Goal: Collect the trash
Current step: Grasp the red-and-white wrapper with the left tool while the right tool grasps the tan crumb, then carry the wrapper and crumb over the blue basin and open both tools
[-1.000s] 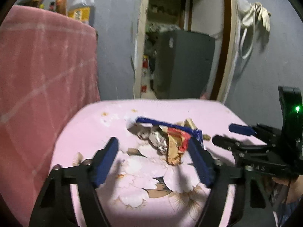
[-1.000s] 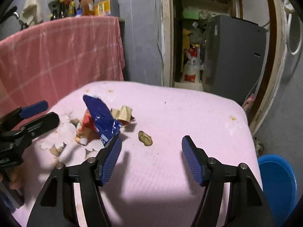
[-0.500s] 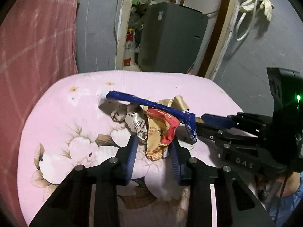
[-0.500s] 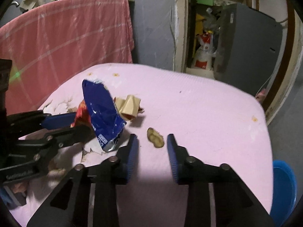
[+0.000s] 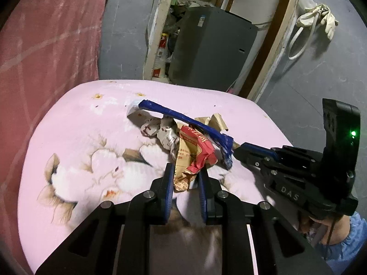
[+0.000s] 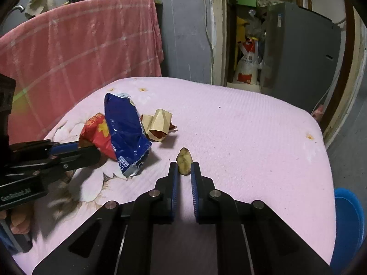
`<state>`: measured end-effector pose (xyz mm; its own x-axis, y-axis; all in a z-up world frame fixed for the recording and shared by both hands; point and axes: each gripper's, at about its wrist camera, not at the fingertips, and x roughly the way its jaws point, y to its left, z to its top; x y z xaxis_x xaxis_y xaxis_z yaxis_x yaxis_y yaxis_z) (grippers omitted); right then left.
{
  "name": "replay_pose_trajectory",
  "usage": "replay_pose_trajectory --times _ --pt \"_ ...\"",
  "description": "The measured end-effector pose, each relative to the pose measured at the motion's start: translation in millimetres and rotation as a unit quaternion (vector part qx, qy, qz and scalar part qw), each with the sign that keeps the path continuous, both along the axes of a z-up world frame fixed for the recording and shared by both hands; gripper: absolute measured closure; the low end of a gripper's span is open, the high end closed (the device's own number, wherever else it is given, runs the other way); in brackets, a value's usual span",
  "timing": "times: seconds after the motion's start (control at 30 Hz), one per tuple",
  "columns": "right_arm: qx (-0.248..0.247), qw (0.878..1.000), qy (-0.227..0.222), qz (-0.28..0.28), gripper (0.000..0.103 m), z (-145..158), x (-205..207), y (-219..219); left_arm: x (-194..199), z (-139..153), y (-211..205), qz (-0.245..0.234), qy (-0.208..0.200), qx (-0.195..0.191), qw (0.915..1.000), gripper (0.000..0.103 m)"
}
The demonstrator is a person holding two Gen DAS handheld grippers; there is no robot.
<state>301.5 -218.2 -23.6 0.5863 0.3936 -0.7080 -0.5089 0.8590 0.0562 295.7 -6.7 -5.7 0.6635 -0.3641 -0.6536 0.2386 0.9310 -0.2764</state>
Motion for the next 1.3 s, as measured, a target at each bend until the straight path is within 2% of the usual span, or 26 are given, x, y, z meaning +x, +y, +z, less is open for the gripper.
replay_pose_trajectory --times 0.2,0.33,0.47,0.67,0.9,1.07,1.3 --pt "0.014 1.0 -0.016 0.001 0.094 6 -16 -7 -21 8 -3 -0.002 -0.012 -0.003 0.9999 0.087" --pt "0.042 0.998 -0.047 -0.002 0.094 21 -39 -18 -39 16 -7 -0.01 -0.042 -0.019 0.9989 0.087" --pt "0.069 0.992 -0.105 -0.006 0.094 43 -72 -33 -57 28 -20 -0.015 -0.082 -0.019 0.9964 0.087" --pt "0.127 0.97 -0.205 -0.029 0.094 85 -128 -64 -85 62 -42 -0.019 -0.16 -0.042 0.986 0.087" --pt "0.136 0.934 -0.321 -0.073 0.094 125 -179 -100 -108 102 -80 -0.036 -0.236 -0.06 0.9693 0.086" --pt "0.123 0.916 -0.367 -0.109 0.094 137 -197 -133 -122 122 -117 -0.065 -0.273 -0.074 0.957 0.086" --pt "0.113 0.903 -0.378 -0.167 0.094 133 -202 -179 -124 132 -173 -0.107 -0.287 -0.069 0.9495 0.086"
